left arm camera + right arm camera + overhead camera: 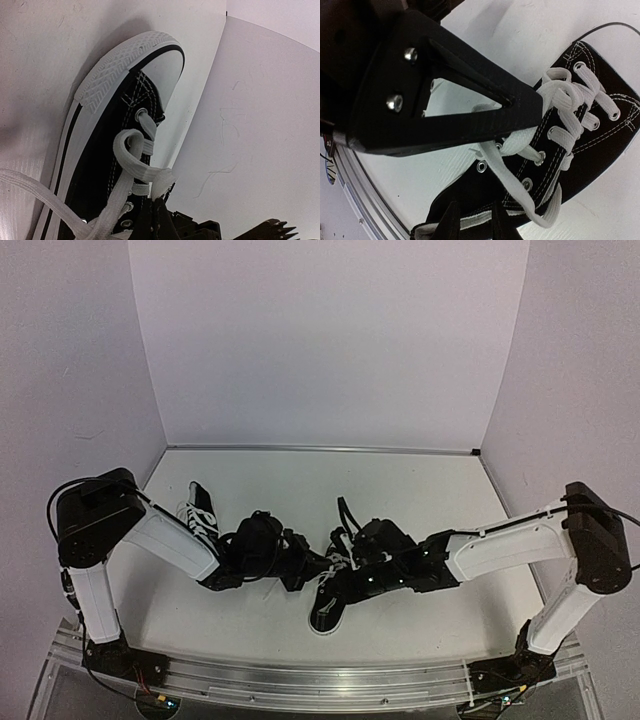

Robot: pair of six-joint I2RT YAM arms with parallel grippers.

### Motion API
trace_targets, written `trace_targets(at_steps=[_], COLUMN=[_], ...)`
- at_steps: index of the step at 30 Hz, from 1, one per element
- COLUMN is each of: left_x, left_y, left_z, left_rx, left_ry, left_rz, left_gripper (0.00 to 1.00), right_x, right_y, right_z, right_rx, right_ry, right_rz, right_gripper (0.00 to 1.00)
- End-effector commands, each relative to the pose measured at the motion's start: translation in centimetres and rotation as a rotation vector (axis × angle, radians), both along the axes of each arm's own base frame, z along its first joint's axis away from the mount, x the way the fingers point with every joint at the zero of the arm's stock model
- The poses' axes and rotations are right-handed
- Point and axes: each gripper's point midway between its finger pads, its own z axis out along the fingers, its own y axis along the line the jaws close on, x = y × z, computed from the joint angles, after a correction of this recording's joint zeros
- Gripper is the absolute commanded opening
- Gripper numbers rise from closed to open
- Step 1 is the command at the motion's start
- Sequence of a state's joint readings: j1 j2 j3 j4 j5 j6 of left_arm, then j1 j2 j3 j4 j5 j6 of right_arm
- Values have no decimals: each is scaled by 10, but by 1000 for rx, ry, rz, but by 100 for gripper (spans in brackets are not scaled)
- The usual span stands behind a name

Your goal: Tie the shoes

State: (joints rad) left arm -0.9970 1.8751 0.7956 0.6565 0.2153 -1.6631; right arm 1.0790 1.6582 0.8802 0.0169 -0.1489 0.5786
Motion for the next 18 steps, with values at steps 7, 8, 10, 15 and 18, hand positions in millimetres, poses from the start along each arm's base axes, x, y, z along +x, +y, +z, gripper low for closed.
trace_targets(at_steps=[7, 8, 10, 15, 18], left_x=[-4, -5, -5, -5, -6], left_y=[-5, -5, -6, -8, -9], left_z=[3, 3, 4, 4, 4], left_rx=[-63, -70, -83, -110, -118], left_ry=[13, 14, 16, 23, 24], left_rz=[-8, -8, -6, -5, -8], left_gripper=[0, 0, 0, 0, 0], right_x=[19, 20, 21, 24, 26], right_y=[11, 11, 11, 12, 12], right_z=[-1, -3, -7, -15, -19], right_rx=[73, 72, 69, 82, 84], right_ry=[-44, -42, -37, -33, -33], right_rz=[-108, -112, -124, -148, -164], right_gripper=[27, 27, 27, 27, 27])
